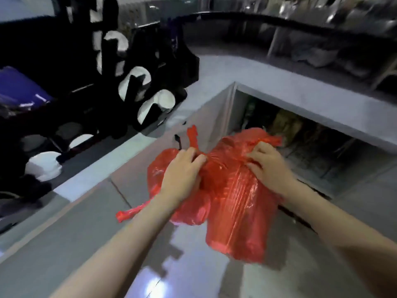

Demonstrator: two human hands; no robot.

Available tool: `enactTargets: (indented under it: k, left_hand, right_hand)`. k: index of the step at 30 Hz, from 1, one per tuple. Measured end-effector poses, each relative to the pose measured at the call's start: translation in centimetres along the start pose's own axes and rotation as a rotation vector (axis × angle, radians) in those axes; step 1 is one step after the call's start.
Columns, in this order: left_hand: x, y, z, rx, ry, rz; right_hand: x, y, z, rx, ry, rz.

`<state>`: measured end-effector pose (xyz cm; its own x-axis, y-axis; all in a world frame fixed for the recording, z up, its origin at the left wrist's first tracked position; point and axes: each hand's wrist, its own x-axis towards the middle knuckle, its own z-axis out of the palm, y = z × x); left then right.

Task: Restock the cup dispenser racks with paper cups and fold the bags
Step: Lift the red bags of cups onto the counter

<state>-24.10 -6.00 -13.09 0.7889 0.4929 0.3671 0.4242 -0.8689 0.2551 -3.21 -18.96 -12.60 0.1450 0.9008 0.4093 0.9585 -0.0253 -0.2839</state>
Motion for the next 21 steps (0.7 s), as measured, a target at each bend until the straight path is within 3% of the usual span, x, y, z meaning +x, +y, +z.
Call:
enactTargets:
  k: [10,16,21]
  left_hand:
    - [24.1,8.1,2.8,-0.211,0.236,0.12]
    - [37.2,8.5,6.4,-0.264,0.312,0.203]
    - [47.6,8.1,10.1,-0.297,0.277,0.269]
  right_hand:
    - [7.5,16.3,-13.0,-0.185,0.34,0.183]
    - [13.1,25.9,-15.7,-0.244,0.51,0.349]
    - [16.4,33.2,-16.5,-0.289,0.572,0.516]
